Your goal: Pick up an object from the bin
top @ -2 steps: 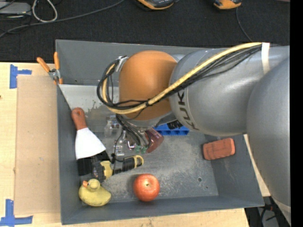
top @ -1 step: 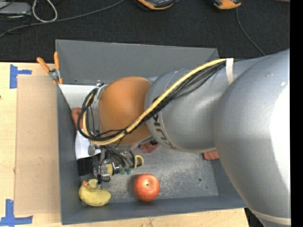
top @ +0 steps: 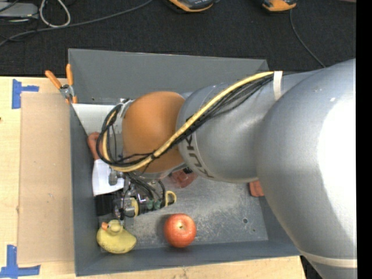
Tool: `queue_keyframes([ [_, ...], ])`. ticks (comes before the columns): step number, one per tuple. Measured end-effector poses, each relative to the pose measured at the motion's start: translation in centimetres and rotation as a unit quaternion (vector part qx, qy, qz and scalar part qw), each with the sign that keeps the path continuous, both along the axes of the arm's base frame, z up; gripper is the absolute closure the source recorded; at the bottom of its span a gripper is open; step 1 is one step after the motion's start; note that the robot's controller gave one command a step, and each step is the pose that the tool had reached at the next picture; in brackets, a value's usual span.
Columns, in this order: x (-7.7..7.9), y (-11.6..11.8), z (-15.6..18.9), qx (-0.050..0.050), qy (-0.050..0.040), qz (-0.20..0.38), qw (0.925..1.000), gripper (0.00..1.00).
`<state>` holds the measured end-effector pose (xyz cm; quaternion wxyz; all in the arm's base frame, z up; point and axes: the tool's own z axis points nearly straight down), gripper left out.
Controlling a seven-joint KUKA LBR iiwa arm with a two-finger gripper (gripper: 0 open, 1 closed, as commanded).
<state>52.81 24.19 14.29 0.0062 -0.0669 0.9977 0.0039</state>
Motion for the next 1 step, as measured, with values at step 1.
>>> queue_keyframes([
  [1,1.97,-1.45,-2.03,-0.003,0.0012,0.182,0.9833,0.0],
])
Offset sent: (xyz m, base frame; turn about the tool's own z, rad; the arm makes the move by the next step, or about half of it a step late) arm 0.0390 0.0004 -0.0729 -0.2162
